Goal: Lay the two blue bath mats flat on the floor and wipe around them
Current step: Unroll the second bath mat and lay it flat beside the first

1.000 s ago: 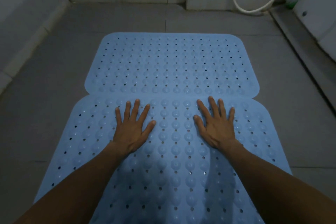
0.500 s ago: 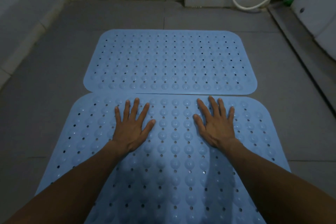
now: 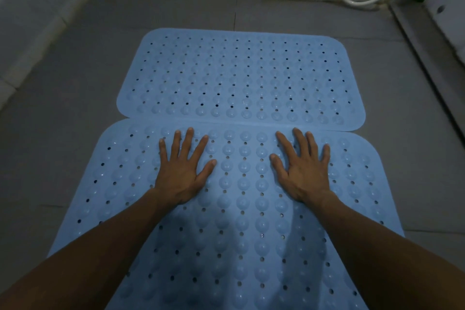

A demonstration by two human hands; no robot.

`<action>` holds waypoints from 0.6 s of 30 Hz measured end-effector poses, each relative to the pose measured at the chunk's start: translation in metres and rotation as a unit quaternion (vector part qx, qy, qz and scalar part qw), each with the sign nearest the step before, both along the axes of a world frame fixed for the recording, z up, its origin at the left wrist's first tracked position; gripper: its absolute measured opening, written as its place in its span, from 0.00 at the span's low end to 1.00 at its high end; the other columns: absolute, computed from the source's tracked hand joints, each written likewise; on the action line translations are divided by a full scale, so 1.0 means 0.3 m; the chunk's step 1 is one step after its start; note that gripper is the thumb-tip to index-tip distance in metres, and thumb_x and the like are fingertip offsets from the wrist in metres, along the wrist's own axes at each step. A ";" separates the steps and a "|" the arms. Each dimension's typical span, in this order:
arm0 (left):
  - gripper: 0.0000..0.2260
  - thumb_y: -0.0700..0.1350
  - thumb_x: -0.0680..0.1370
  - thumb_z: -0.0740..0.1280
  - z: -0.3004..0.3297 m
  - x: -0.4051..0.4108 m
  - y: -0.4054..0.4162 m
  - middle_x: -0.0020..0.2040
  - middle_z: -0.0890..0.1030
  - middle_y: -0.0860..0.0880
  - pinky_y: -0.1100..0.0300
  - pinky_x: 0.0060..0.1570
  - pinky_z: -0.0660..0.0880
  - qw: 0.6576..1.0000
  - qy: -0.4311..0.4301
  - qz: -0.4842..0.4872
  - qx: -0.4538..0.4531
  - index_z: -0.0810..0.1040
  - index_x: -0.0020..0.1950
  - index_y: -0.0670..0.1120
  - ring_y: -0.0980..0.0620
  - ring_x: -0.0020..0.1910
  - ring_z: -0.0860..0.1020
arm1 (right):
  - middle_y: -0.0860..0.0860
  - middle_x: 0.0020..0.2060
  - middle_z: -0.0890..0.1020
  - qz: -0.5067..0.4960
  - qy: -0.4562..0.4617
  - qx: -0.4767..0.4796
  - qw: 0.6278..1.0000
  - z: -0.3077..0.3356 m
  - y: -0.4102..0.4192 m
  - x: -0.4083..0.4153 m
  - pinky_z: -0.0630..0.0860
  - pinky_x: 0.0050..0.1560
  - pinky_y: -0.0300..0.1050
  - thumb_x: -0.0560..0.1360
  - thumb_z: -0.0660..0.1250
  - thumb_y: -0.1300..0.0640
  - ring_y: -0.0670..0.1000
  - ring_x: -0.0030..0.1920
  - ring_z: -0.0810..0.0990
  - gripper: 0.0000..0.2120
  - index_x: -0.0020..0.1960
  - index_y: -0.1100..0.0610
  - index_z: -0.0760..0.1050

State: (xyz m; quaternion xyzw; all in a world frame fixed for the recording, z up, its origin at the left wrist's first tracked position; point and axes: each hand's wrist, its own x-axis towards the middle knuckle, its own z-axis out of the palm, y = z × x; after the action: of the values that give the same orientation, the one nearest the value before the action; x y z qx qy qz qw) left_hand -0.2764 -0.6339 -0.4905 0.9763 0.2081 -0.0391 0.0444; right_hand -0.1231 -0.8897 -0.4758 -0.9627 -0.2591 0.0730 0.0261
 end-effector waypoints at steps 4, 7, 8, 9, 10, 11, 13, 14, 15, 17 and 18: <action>0.32 0.69 0.76 0.34 0.009 -0.002 -0.003 0.79 0.34 0.50 0.38 0.73 0.34 1.000 0.013 0.002 0.002 0.35 0.77 0.59 0.46 0.77 0.33 | 0.49 0.81 0.44 0.000 0.000 -0.007 1.000 -0.001 0.001 -0.003 0.38 0.75 0.68 0.77 0.37 0.30 0.55 0.80 0.38 0.32 0.79 0.37 0.40; 0.32 0.69 0.76 0.35 0.023 -0.007 -0.004 0.79 0.34 0.50 0.38 0.73 0.33 0.999 0.029 0.004 -0.013 0.36 0.78 0.58 0.46 0.77 0.33 | 0.49 0.81 0.44 0.001 -0.003 -0.016 1.000 -0.001 0.013 -0.002 0.38 0.75 0.68 0.78 0.39 0.31 0.55 0.80 0.39 0.31 0.79 0.37 0.40; 0.32 0.68 0.76 0.35 0.028 -0.011 -0.005 0.79 0.34 0.50 0.39 0.73 0.32 0.999 0.033 0.003 -0.019 0.37 0.78 0.58 0.46 0.77 0.33 | 0.50 0.81 0.46 0.003 -0.005 -0.017 1.000 0.002 0.015 -0.005 0.39 0.75 0.68 0.78 0.40 0.32 0.55 0.80 0.40 0.31 0.79 0.38 0.41; 0.32 0.68 0.76 0.36 0.032 -0.013 -0.004 0.79 0.34 0.50 0.39 0.72 0.32 0.999 0.032 0.000 -0.025 0.37 0.78 0.58 0.46 0.77 0.33 | 0.51 0.81 0.47 0.005 -0.009 -0.014 1.000 0.006 0.016 -0.009 0.39 0.75 0.66 0.78 0.40 0.32 0.56 0.80 0.41 0.32 0.80 0.40 0.44; 0.32 0.68 0.76 0.36 0.034 -0.012 0.001 0.79 0.34 0.50 0.39 0.72 0.31 0.999 0.030 -0.006 -0.032 0.38 0.78 0.58 0.47 0.77 0.32 | 0.53 0.80 0.49 0.009 -0.019 -0.007 1.000 0.010 0.018 -0.015 0.38 0.76 0.65 0.78 0.40 0.33 0.56 0.80 0.43 0.33 0.80 0.42 0.47; 0.33 0.68 0.76 0.36 0.036 -0.014 0.008 0.79 0.35 0.50 0.40 0.73 0.31 0.999 0.024 -0.010 -0.045 0.38 0.79 0.57 0.48 0.77 0.33 | 0.54 0.80 0.51 0.016 -0.033 0.002 0.999 0.015 0.022 -0.020 0.38 0.76 0.63 0.77 0.40 0.33 0.56 0.80 0.45 0.34 0.81 0.45 0.50; 0.33 0.66 0.78 0.39 0.038 -0.029 0.029 0.80 0.37 0.50 0.44 0.74 0.31 0.996 -0.007 -0.014 -0.089 0.41 0.80 0.54 0.50 0.78 0.34 | 0.56 0.80 0.55 0.028 -0.056 0.016 0.998 0.025 0.044 -0.032 0.39 0.77 0.61 0.78 0.41 0.34 0.56 0.80 0.48 0.36 0.80 0.49 0.55; 0.32 0.64 0.79 0.42 0.038 -0.038 0.041 0.80 0.39 0.49 0.47 0.74 0.31 0.993 -0.029 -0.017 -0.112 0.43 0.80 0.51 0.50 0.78 0.36 | 0.56 0.80 0.55 0.022 -0.059 0.026 0.998 0.029 0.064 -0.040 0.39 0.77 0.60 0.78 0.42 0.34 0.56 0.80 0.49 0.36 0.80 0.50 0.56; 0.32 0.62 0.80 0.44 0.040 -0.048 0.054 0.80 0.41 0.47 0.49 0.75 0.32 0.991 -0.050 -0.019 -0.125 0.44 0.80 0.49 0.50 0.78 0.38 | 0.56 0.80 0.55 0.015 -0.059 0.036 0.998 0.035 0.094 -0.052 0.40 0.78 0.59 0.78 0.42 0.35 0.56 0.80 0.49 0.35 0.80 0.51 0.56; 0.31 0.60 0.81 0.44 0.048 -0.066 0.088 0.80 0.44 0.45 0.51 0.75 0.33 0.992 -0.073 -0.025 -0.099 0.47 0.80 0.46 0.48 0.79 0.41 | 0.55 0.80 0.54 0.013 -0.052 0.054 0.997 0.044 0.174 -0.096 0.40 0.78 0.58 0.79 0.43 0.36 0.55 0.80 0.48 0.34 0.80 0.51 0.55; 0.31 0.60 0.81 0.43 0.054 -0.070 0.109 0.80 0.46 0.44 0.50 0.76 0.34 0.994 -0.075 -0.030 -0.078 0.47 0.80 0.45 0.47 0.79 0.42 | 0.55 0.80 0.53 0.021 -0.043 0.062 0.997 0.048 0.219 -0.122 0.40 0.78 0.57 0.80 0.42 0.36 0.54 0.80 0.47 0.33 0.80 0.51 0.54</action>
State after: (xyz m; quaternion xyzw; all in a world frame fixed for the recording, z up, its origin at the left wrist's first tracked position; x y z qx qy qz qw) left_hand -0.2974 -0.6010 -0.4742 0.9759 0.1711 0.0165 0.1344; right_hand -0.1597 -0.8239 -0.4613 -0.9559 -0.2840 0.0164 0.0729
